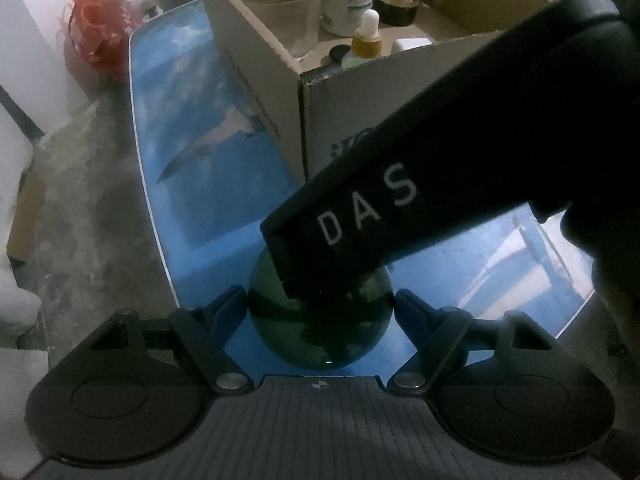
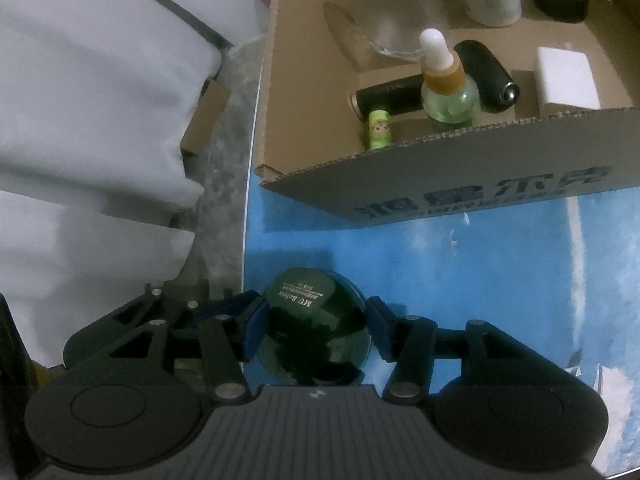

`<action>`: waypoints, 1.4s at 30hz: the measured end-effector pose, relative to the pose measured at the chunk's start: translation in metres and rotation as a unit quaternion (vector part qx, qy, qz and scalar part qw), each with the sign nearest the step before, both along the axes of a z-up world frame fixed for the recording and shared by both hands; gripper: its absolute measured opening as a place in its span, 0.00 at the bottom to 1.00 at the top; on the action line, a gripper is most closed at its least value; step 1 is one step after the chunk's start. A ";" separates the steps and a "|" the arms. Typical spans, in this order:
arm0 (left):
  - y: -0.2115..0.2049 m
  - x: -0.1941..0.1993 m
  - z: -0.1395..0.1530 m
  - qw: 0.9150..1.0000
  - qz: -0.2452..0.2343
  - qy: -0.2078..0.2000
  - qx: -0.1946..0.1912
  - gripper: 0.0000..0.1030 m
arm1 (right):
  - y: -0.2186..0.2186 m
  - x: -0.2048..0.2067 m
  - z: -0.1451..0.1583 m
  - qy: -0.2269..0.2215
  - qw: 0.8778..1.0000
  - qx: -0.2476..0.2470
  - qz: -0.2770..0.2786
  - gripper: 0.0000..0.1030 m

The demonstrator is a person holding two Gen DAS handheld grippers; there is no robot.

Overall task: Organize rigid objects
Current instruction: 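Move the right tool to the dark green ball and close on it, then carry the green ball into the box and open the right tool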

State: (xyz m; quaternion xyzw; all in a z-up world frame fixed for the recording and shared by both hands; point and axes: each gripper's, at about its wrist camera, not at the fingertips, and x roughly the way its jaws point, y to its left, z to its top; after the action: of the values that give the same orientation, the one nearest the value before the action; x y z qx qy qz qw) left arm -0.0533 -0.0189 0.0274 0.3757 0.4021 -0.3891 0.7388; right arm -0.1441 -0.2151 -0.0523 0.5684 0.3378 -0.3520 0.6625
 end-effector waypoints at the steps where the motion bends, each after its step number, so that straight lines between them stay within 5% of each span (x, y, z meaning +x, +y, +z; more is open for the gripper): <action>1: -0.001 0.000 0.000 1.000 0.004 0.001 0.001 0.79 | 0.000 -0.001 0.000 0.000 1.000 0.001 0.000 0.57; 28: -0.008 -0.025 -0.004 0.999 0.004 -0.052 0.009 0.73 | 0.008 -0.019 -0.006 -0.024 1.000 0.009 -0.012 0.55; 42: -0.010 0.015 -0.024 0.999 0.038 0.009 0.000 0.80 | -0.004 -0.009 -0.022 -0.049 0.999 0.022 -0.008 0.69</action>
State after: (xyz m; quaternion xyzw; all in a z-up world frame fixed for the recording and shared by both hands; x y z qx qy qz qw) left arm -0.0386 -0.0293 0.0029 0.3565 0.4230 -0.3639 0.7494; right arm -0.1530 -0.2195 -0.0745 0.6018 0.3079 -0.3216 0.6630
